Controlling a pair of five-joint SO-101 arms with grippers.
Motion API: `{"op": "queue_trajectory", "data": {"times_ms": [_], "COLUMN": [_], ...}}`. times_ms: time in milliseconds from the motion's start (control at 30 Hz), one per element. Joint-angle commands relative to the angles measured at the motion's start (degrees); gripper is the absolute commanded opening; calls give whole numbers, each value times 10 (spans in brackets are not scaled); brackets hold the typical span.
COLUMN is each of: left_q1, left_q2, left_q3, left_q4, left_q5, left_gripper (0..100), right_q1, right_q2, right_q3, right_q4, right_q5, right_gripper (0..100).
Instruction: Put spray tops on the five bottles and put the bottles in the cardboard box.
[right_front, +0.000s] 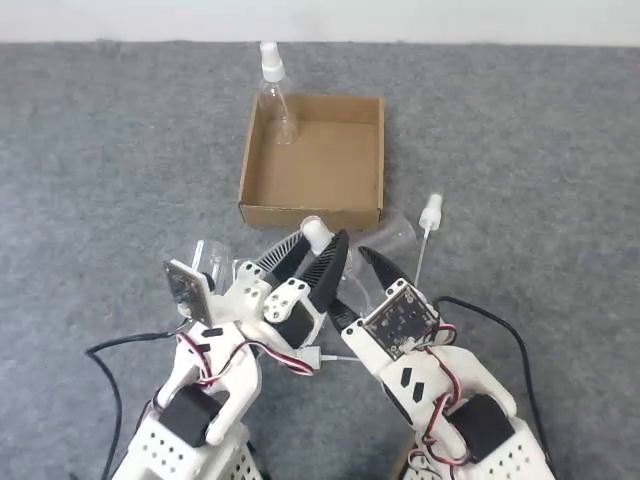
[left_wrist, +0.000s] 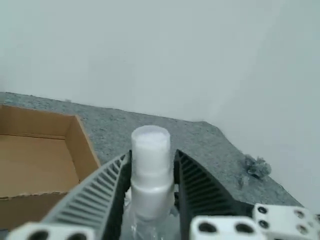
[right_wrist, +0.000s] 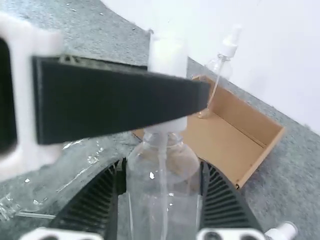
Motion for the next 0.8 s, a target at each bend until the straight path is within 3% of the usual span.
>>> {"op": "queue_trajectory", "data": {"times_ms": [0, 267, 533, 767], "left_q1": [26, 28, -43, -51], "left_q2": [-9, -11, -11, -11], "left_q3": [-6, -25, -91, -95], "left_q4": [31, 55, 102, 101], "left_q5": [-4, -33, -31, -31], "left_gripper": [180, 184, 184, 184], "right_q1": [-7, -2, -2, -2], "right_q2": [-9, -9, -9, -9], "right_q3": [-10, -10, -5, -4], "right_q4": [-18, -17, -17, -17], "right_q5": [8, 8, 8, 8], "right_gripper": [73, 73, 73, 73]}}
